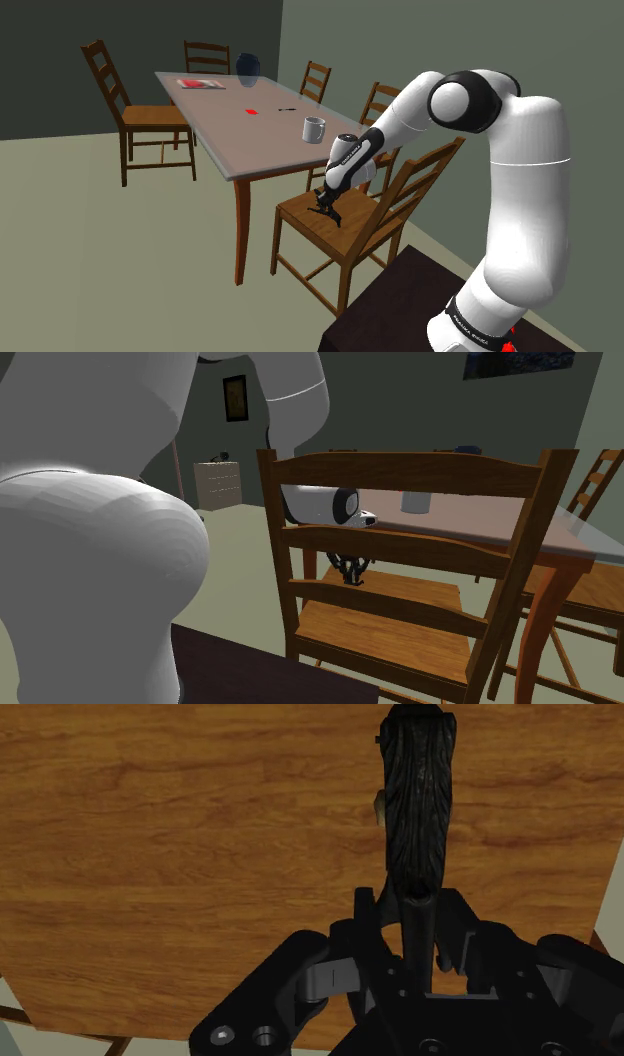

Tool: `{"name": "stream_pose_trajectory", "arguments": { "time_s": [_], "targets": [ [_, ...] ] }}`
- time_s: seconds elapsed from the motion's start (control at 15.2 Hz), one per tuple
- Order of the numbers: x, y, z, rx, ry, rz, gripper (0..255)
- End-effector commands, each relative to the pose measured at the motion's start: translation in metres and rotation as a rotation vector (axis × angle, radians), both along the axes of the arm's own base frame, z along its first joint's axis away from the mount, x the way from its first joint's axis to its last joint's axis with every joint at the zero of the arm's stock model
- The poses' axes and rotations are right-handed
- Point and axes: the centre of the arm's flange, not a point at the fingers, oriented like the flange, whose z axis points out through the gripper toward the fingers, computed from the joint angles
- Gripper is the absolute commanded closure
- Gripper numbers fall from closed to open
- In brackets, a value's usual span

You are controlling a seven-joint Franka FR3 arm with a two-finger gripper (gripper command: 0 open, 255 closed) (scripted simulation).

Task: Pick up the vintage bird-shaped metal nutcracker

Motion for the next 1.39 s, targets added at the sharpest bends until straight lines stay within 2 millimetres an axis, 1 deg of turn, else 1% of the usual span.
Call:
{"name": "stream_pose_trajectory", "arguments": {
  "time_s": [0.0,0.46,1.32],
  "targets": [
    [0.000,0.000,0.000,0.000,0.000,0.000,255],
    [0.000,0.000,-0.001,0.000,0.000,0.000,255],
    [0.000,0.000,0.068,0.000,0.000,0.000,255]
  ]
}}
